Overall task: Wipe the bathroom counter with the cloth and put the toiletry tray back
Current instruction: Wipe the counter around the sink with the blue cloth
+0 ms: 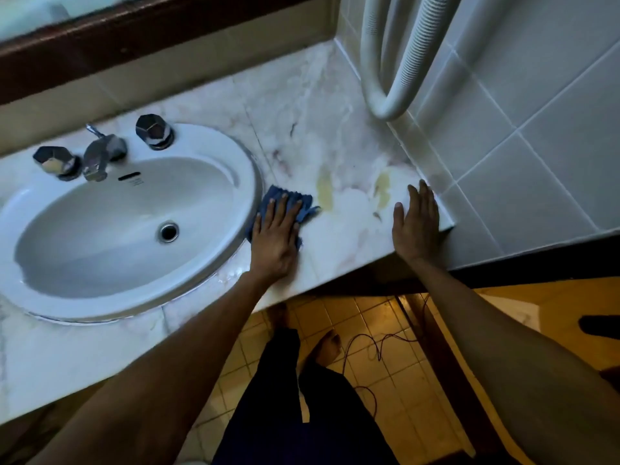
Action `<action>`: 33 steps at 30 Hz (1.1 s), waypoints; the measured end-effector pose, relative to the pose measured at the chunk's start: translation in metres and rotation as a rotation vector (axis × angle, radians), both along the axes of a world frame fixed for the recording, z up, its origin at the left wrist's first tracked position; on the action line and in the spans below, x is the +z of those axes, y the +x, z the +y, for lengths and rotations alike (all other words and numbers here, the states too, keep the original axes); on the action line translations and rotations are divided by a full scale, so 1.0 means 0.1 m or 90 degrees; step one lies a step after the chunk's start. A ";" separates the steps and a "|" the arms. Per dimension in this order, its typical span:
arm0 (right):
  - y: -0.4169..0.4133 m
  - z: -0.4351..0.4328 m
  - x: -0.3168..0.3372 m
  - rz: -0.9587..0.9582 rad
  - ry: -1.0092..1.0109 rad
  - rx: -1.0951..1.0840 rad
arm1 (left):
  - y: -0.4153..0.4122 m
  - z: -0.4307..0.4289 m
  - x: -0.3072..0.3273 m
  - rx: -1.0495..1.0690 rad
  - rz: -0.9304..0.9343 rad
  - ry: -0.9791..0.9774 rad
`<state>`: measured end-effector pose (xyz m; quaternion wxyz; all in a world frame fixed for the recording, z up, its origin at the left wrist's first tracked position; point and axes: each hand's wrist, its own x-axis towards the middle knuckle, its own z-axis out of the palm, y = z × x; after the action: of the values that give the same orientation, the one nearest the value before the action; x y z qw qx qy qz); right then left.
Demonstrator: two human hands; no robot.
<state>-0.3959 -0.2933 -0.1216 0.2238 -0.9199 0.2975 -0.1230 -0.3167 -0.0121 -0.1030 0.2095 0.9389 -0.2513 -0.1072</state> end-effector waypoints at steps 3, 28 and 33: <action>0.00 -0.03 -0.04 -0.001 -0.015 0.007 | 0.54 -0.55 0.00 0.104 0.013 -0.003; -0.07 -0.04 -0.01 0.019 -0.040 0.031 | -0.46 -0.23 0.11 -0.279 -0.051 0.102; -0.06 -0.08 -0.03 0.047 -0.014 0.050 | 0.01 0.07 0.11 -0.278 -0.062 0.103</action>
<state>-0.4017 -0.3014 -0.1246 0.2072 -0.9371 0.2681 -0.0834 -0.3154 -0.0052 -0.0924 0.0931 0.8801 -0.4486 -0.1244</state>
